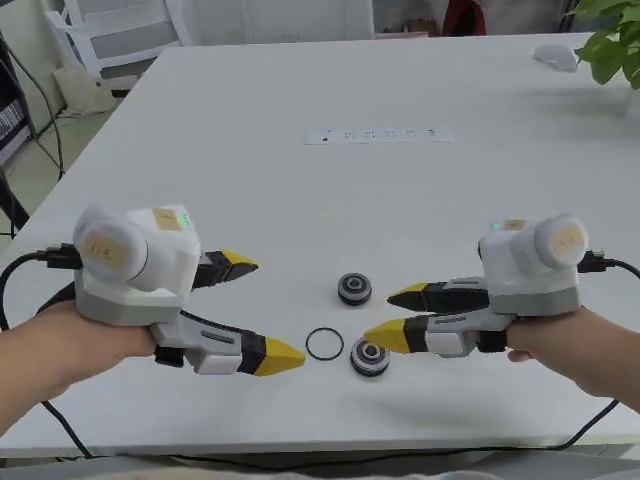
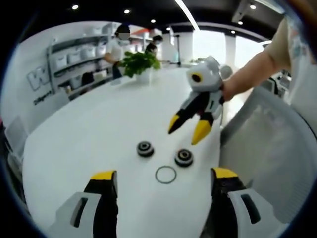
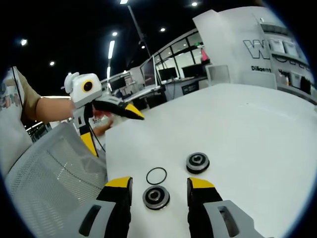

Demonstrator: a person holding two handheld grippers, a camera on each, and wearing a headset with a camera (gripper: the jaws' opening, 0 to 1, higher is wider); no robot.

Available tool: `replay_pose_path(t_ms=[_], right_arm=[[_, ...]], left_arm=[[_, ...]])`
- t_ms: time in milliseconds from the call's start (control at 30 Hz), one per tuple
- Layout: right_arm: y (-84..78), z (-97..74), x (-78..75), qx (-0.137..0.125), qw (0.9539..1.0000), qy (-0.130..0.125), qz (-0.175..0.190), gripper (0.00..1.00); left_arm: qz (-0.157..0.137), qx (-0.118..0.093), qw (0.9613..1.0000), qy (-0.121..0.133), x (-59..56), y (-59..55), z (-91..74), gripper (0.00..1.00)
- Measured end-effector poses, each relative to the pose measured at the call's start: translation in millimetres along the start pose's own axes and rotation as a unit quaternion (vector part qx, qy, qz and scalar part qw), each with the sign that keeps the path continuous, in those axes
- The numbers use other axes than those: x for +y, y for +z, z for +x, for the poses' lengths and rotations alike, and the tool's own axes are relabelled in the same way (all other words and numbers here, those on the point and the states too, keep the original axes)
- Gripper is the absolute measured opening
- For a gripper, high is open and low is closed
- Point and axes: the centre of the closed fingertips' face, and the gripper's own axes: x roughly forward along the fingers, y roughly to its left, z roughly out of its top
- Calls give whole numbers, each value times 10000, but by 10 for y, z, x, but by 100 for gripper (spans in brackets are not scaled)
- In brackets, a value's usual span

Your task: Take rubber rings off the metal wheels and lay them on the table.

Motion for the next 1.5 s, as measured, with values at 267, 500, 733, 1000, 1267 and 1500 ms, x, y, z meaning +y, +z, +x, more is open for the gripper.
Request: replay_pose_path(t_ms=[267,500,733,1000,1267,1500], right_arm=[[-91,-42,1,41,10000,-22,-66,44],[-211,-39,21,128,9998,-22,-153,46],[-292,-36,24,209,9995,-21,-223,46],[-371,-12,21,285,9992,-11,-275,44],[-433,29,61,367,9985,74,-400,39],[-482,53,42,406,9983,79,-421,33]], left_arm=[[52,92,9998,-155,-56,-9,139,77],[80,144,9995,-252,-75,-20,235,74],[124,214,9993,-293,-84,-63,331,71],[143,261,9988,-383,-126,-94,448,66],[206,338,9977,-543,-216,-103,560,61],[164,376,9971,-634,-263,-120,640,56]])
